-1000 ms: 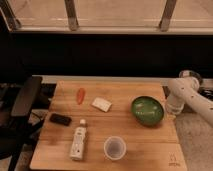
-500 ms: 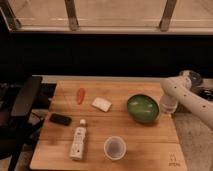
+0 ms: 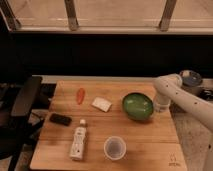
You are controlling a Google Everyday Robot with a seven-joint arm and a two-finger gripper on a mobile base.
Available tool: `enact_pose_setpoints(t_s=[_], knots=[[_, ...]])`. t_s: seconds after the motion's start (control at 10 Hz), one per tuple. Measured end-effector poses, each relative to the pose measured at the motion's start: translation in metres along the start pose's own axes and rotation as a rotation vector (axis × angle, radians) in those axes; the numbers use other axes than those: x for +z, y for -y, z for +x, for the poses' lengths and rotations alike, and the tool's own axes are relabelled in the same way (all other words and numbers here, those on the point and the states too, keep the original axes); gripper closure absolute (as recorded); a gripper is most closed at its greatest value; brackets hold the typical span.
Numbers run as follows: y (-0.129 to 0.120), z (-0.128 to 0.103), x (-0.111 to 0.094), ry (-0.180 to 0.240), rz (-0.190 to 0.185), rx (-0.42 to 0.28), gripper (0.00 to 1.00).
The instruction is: Push the ceramic bowl across the table
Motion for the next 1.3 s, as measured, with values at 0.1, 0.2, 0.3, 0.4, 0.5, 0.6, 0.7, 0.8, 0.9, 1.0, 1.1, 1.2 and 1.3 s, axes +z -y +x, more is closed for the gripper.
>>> enact_pose_setpoints(t_s=[0.1,0.2,0.3,0.4,0.5,0.6,0.7,0.8,0.9,1.0,1.1,1.2,1.3], knots=[[0.001,-0.001,-0.001,-0.005,-0.002,-0.009,1.0],[0.002,-0.004,-0.001,-0.01,-0.004,-0.018,1.0],[0.003,-0.008,-0.002,-0.012,-0.006,-0.029,1.0],[0.005,-0.016,-0.004,-0.016,-0.007,-0.044,1.0],[0.006,-0.029,-0.006,-0.019,-0.008,-0.063,1.0],[0.008,-0.038,-0.008,-0.019,-0.009,-0.077,1.0],[0.009,-0.04,-0.009,-0.025,-0.009,-0.086,1.0],[0.01,-0.044,-0.011,-0.032,-0.013,-0.1,1.0],[0.011,-0.053,-0.012,-0.033,-0.012,-0.115,1.0],[0.012,-0.065,-0.014,-0.036,-0.013,-0.132,1.0],[0.013,-0.073,-0.016,-0.034,-0.014,-0.141,1.0],[0.015,-0.072,-0.017,-0.042,-0.015,-0.149,1.0],[0.016,-0.074,-0.018,-0.048,-0.018,-0.16,1.0]])
